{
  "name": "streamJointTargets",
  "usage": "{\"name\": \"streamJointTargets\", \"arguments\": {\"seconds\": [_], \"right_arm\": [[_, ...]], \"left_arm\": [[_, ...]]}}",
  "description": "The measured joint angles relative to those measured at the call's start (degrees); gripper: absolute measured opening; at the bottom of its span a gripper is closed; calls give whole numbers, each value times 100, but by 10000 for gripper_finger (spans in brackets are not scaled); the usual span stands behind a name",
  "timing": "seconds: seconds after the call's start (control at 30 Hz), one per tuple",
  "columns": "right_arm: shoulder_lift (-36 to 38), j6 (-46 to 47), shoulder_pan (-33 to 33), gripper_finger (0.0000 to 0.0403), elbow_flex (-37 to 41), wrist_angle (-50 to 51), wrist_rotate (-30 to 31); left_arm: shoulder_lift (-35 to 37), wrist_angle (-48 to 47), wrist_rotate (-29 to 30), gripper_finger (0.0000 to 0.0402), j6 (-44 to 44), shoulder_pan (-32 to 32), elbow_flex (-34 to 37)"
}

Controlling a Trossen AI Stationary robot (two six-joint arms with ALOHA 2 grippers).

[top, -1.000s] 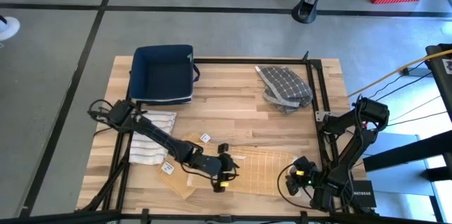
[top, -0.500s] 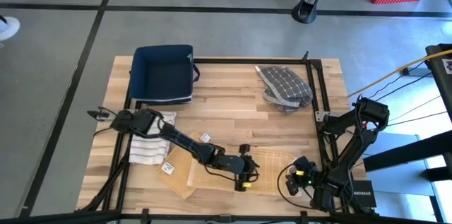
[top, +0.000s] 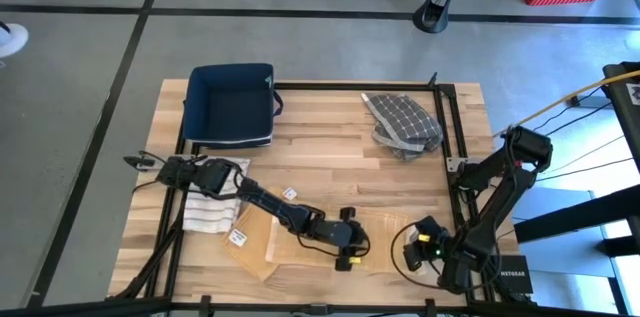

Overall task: Fold towel
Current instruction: Fold the orange pattern towel

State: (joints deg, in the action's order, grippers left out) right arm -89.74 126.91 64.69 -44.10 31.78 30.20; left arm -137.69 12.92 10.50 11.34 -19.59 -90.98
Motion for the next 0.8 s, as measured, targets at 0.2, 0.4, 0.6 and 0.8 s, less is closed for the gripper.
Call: {"name": "streamJointTargets", "arguments": {"seconds": [0.2, 0.4, 0.6, 0.8], "right_arm": [[322, -3, -35, 8, 0, 155, 72], [555, -338, -330, 16, -12, 79, 253], [571, -1332, -862, 13, -312, 75, 435], [571, -2071, -1258, 18, -562, 17, 673]], "left_arm": [[0, -23, -4, 131, 26, 10, 2], [0, -34, -7, 131, 26, 12, 9], [-2, -41, -4, 131, 26, 15, 13], [-7, -31, -5, 131, 27, 15, 16]]}}
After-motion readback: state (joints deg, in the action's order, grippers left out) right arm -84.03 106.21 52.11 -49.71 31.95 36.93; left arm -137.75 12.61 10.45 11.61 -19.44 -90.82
